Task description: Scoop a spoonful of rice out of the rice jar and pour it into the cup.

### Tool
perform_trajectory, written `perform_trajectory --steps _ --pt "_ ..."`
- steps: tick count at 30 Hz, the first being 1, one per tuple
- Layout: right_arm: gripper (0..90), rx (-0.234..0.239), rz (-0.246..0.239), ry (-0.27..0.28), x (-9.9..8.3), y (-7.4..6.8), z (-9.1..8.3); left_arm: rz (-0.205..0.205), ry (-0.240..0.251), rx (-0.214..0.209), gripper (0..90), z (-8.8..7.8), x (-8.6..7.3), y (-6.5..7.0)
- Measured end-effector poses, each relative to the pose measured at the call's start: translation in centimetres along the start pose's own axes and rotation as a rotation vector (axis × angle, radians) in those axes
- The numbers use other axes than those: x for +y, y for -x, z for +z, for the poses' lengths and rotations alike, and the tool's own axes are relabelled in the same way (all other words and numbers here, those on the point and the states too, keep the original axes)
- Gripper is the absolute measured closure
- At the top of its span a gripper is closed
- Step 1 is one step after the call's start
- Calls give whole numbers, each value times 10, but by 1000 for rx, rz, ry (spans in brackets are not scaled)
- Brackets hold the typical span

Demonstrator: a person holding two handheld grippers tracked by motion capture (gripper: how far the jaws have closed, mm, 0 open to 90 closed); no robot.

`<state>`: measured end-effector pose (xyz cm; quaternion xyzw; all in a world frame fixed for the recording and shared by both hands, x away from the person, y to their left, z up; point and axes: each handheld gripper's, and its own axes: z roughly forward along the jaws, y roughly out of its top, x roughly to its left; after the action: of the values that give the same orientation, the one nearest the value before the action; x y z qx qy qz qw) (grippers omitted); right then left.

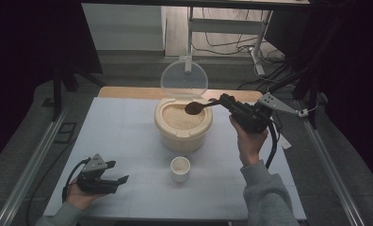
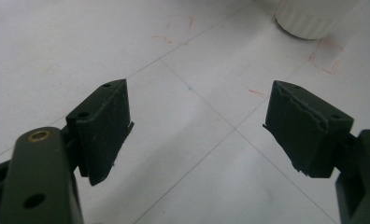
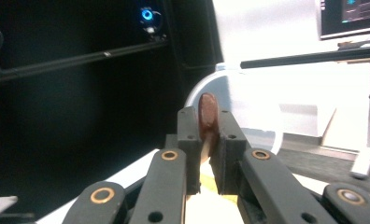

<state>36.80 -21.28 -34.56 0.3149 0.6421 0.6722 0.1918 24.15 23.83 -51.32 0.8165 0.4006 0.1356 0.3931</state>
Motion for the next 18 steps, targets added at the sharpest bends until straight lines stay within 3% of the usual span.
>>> perform_trajectory --steps 7,18 --pt "826 -78 -73 -62 -6 1 16 1 -8 -1 214 2 -1 -1" --pt "826 -200 -273 -156 -16 -12 36 -3 -14 0 209 2 -2 -2"
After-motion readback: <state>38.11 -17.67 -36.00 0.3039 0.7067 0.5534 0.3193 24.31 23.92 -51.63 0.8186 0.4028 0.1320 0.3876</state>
